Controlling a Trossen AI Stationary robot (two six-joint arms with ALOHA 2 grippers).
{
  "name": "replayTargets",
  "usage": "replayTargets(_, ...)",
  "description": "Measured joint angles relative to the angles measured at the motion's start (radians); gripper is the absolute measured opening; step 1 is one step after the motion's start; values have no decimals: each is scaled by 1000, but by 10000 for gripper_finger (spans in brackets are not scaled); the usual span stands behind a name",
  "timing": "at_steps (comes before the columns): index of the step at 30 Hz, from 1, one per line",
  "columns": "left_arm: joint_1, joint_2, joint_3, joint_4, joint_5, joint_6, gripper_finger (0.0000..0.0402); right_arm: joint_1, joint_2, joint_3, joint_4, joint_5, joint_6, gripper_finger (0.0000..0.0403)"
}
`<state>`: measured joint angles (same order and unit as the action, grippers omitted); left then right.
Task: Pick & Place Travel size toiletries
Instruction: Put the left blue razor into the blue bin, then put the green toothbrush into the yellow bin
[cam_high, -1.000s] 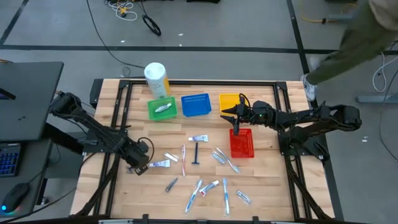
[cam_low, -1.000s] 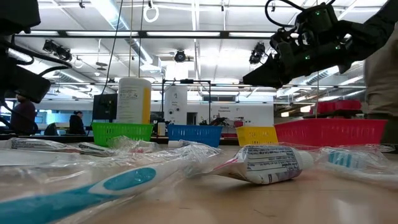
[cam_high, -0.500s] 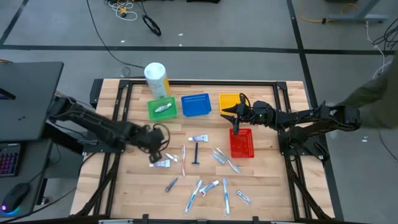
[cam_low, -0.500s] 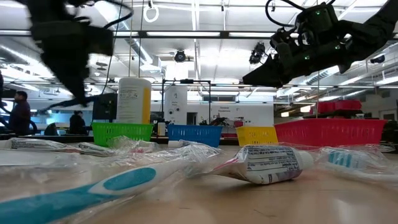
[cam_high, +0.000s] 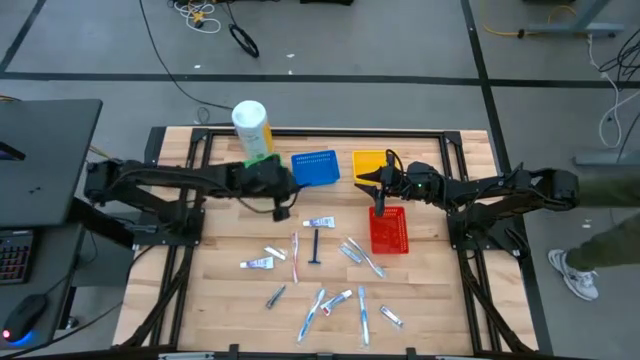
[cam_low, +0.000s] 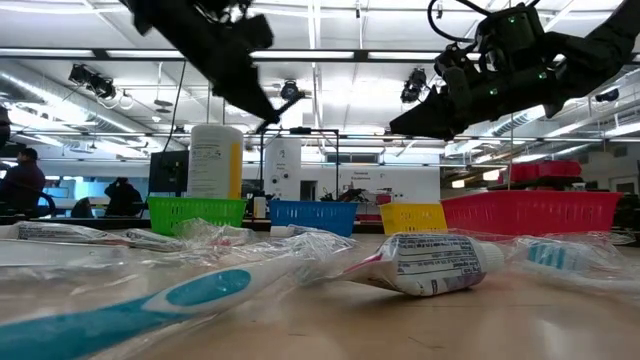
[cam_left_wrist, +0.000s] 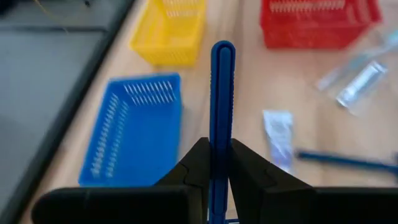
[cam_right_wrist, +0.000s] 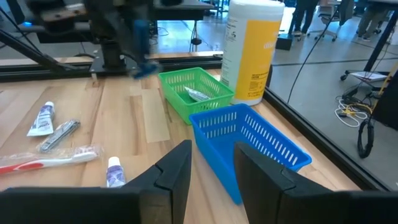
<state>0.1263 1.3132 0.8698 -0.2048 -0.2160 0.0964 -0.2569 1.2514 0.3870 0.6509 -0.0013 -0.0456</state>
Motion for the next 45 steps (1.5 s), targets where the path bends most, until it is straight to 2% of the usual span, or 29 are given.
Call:
replayTargets(4,58,96,2,150,0,74,46,0,0,0,3,0,0,131)
replayTargets(14,185,308,10,345,15,152,51,0,0,0,1,0,12,131)
replayTargets(19,246,388,71,333,37,165,51,0,0,0,-4,0,13,131)
replayTargets(26,324,463,116,254,180,174,52,0,0,0,-22,0,34,131)
replayTargets(34,354,469,117,151,184,205,54,0,0,0,-41,0,43,131)
replayTargets(38,360,469,117,144,183,240,71,0,0,0,-59,-1,79,131)
replayTargets(45,360,469,117,142,184,225,123,3,1,0,-71,-11,91,131)
